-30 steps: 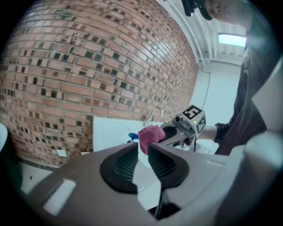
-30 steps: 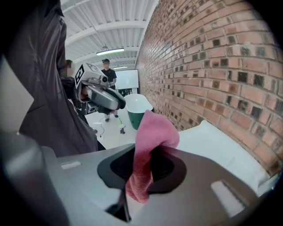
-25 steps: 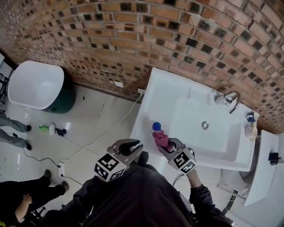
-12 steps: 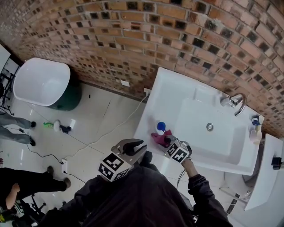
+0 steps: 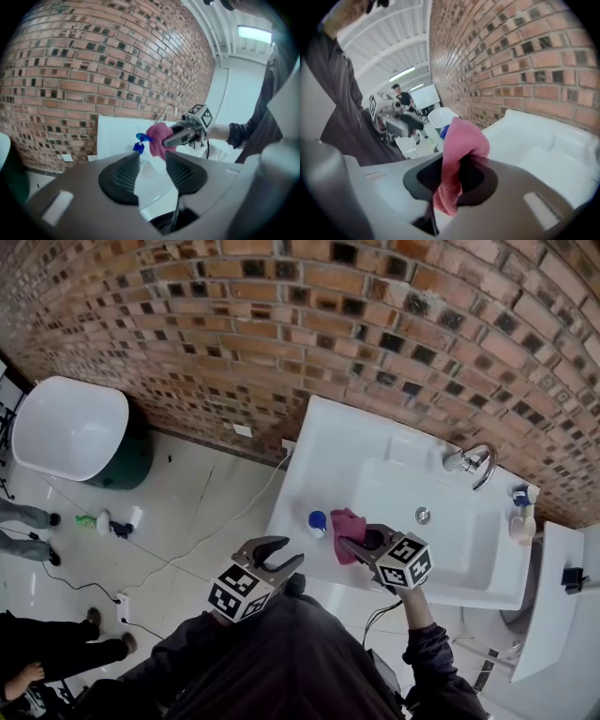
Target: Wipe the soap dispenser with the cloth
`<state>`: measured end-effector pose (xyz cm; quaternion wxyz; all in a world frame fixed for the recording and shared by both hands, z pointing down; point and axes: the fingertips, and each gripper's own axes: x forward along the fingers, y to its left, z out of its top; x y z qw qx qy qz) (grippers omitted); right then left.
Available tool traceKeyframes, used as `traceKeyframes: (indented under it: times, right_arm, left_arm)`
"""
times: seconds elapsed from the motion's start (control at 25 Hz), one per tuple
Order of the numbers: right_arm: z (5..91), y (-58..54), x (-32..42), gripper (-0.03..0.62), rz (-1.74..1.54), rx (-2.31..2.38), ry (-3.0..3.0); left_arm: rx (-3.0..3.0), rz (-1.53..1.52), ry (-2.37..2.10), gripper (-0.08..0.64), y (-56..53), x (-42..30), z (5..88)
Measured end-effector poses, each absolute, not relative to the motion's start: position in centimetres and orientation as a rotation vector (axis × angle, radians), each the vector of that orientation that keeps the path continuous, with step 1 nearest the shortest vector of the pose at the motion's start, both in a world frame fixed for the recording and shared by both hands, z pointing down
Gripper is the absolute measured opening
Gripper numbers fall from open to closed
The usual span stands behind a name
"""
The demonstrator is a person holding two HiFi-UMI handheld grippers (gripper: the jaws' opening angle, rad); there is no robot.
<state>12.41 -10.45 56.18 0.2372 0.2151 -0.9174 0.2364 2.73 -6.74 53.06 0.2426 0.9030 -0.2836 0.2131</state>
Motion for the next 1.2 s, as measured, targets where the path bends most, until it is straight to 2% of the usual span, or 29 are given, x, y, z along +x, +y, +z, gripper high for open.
traceKeyframes:
  times: [0.24,0.52,0.76,1.0,1.12,1.2]
  right_arm:
    - [57.0,-15.1,11.4,0.066,1.082,0.616,-2.574]
    - [63.1,-14.7,9.4,0.066,1.244,0.438,-2.428]
    - [67.7,-13.9,9.0,0.066,1.081,0.465,-2.263]
    - [66.7,-12.8,8.0,0.066,0.825,0.500,-2.261]
    - [65.8,-11.6,7.0,0.066,0.746,0.462,-2.303]
    - [65.5,-10.9,6.8,0.066,0.731,0.447,-2.313]
  left_arm:
    - [2.478,0.646,-0.723,0.209,-6.8,4.4,54.0]
    - [2.425,0.748,-0.720,0.257,-7.4,4.9,57.0]
    - [2.410,0.865,-0.676,0.314,-8.8,6.8,60.1]
    - [2.432,0.941,-0.729,0.343,-11.4,7.2,60.9]
    - [2.454,0.987,-0.703,0.344,-12.3,7.0,61.7]
    - [2.474,1.025,-0.694,0.303,-12.8,6.6,62.3]
